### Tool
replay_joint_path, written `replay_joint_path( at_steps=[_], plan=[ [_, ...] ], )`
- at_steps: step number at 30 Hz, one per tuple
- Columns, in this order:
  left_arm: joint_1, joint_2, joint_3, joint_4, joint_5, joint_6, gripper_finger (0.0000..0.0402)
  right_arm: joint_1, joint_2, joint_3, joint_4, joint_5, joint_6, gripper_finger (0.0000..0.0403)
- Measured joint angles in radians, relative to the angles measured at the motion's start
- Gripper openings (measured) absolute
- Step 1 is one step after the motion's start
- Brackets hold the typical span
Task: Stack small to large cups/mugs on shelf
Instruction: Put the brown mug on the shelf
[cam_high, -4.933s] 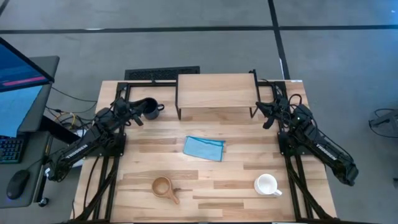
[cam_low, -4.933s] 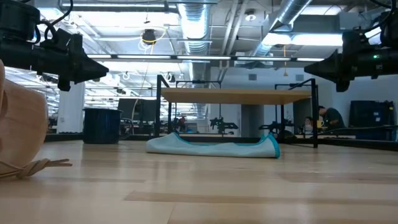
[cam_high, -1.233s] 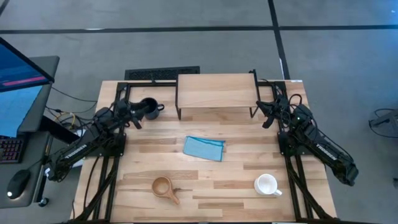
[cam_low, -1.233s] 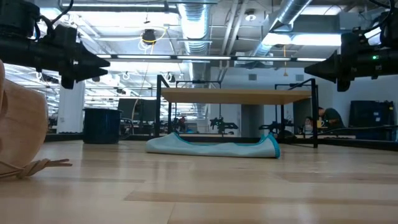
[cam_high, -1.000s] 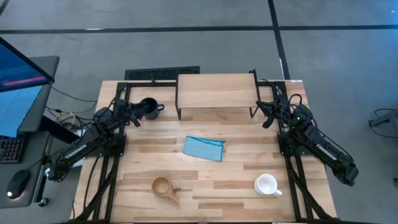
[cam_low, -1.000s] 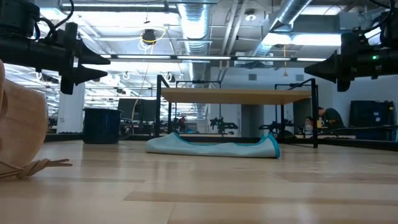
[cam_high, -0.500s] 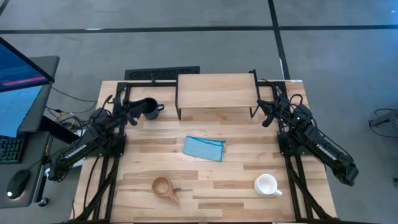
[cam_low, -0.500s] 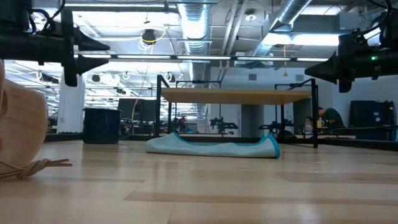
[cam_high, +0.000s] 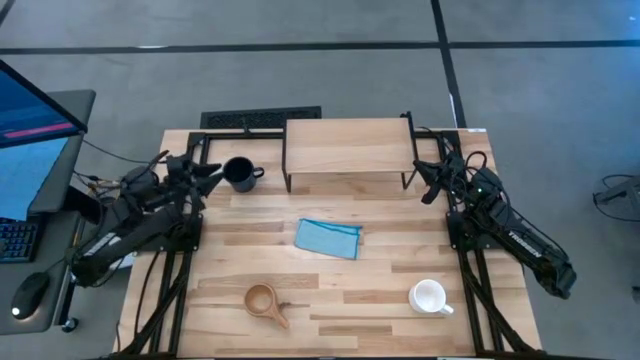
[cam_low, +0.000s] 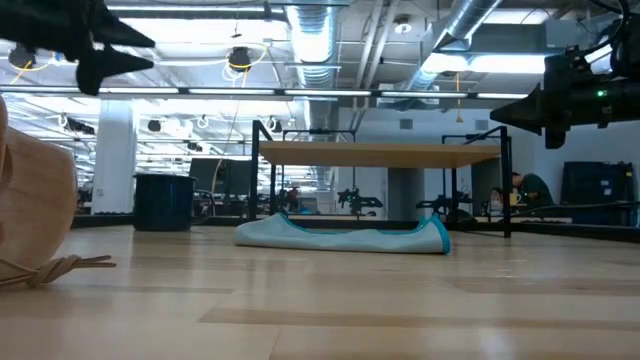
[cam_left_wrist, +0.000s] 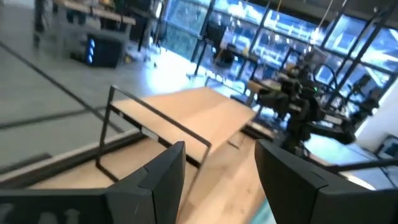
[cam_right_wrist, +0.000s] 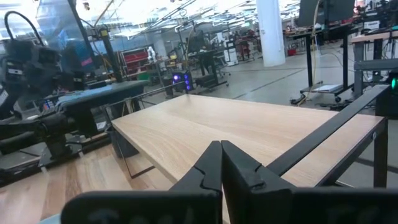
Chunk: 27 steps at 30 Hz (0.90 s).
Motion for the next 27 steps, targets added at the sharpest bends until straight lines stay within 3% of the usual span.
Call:
replay_joint_path(
  at_steps=[8,14,20,27],
  plan=[
    [-0.085,0.175,0.108,-0.083,0.020,-0.031,0.0185,0.000,0.000,0.000,0.000,0.000,0.001,0.0024],
    [-0.221,0.356,0.217,-0.188,0.058,0.013,0.0185,0.000,0.000,0.000,0.000,0.000,0.001,0.0023],
    [-0.412,0.518,0.403,-0.393,-0.101,-0.024,0.0185,0.000,0.000,0.000,0.000,0.000,0.001,0.0025],
    [-0.678,0.770,0.608,-0.681,-0.268,-0.209,0.0185,0.000,0.000,0.000,0.000,0.000,0.001,0.0023]
  ],
)
